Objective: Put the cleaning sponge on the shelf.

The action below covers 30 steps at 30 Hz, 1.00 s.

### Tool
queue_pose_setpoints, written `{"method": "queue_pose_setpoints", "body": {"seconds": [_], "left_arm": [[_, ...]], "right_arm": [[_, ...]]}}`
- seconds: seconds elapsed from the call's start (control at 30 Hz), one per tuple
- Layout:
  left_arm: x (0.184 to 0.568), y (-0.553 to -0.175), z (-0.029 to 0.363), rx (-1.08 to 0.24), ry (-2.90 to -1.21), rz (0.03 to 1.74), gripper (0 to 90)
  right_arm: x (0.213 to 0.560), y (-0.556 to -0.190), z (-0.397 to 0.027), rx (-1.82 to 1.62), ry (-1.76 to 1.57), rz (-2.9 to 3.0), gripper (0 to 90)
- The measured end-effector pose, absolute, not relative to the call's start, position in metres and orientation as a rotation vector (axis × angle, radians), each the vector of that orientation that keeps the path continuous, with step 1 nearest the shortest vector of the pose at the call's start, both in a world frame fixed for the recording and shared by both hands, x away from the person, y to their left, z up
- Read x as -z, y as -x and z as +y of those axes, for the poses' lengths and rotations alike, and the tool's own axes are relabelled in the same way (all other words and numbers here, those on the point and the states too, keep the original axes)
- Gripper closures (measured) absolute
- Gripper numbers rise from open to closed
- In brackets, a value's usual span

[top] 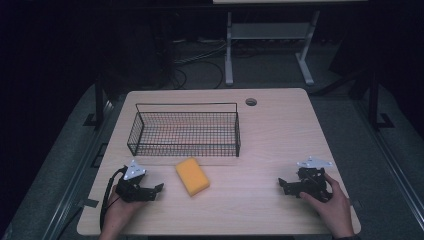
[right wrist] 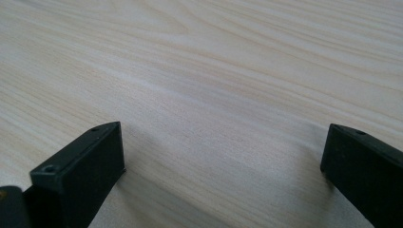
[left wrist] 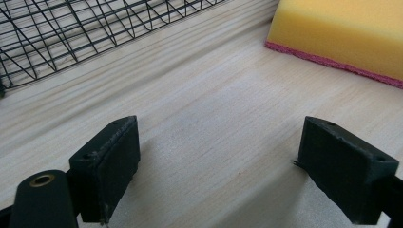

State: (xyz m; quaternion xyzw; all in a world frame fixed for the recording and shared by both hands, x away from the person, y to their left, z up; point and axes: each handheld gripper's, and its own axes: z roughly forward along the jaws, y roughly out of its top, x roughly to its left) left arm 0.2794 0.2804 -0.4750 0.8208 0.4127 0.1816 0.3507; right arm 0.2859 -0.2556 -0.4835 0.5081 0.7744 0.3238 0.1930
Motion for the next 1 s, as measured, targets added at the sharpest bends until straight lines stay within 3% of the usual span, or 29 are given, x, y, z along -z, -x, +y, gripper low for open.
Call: {"method": "queue_pose_setpoints", "body": {"seconds": [0.3, 0.5, 0.57, 0.97, 1.0], "left_arm": [[0.473, -0.279, 0.279, -0.478, -2.124, 1.097, 15.0], [0.467, -0.278, 0.280, -0.453, -2.127, 1.113, 31.1], [0.463, -0.278, 0.281, -0.447, -2.115, 1.120, 32.8], [0.449, -0.290, 0.267, -0.372, -2.197, 1.080, 73.0], [0.448, -0.292, 0.265, -0.361, -2.219, 1.073, 80.7]], "right_arm": [[0.484, -0.286, -0.256, -0.906, -1.418, 2.176, 0.0], [0.483, -0.286, -0.256, -0.905, -1.424, 2.174, 0.0], [0.484, -0.286, -0.256, -0.906, -1.422, 2.174, 0.0], [0.484, -0.286, -0.256, -0.907, -1.420, 2.175, 0.0], [0.484, -0.286, -0.256, -0.906, -1.421, 2.175, 0.0]]}}
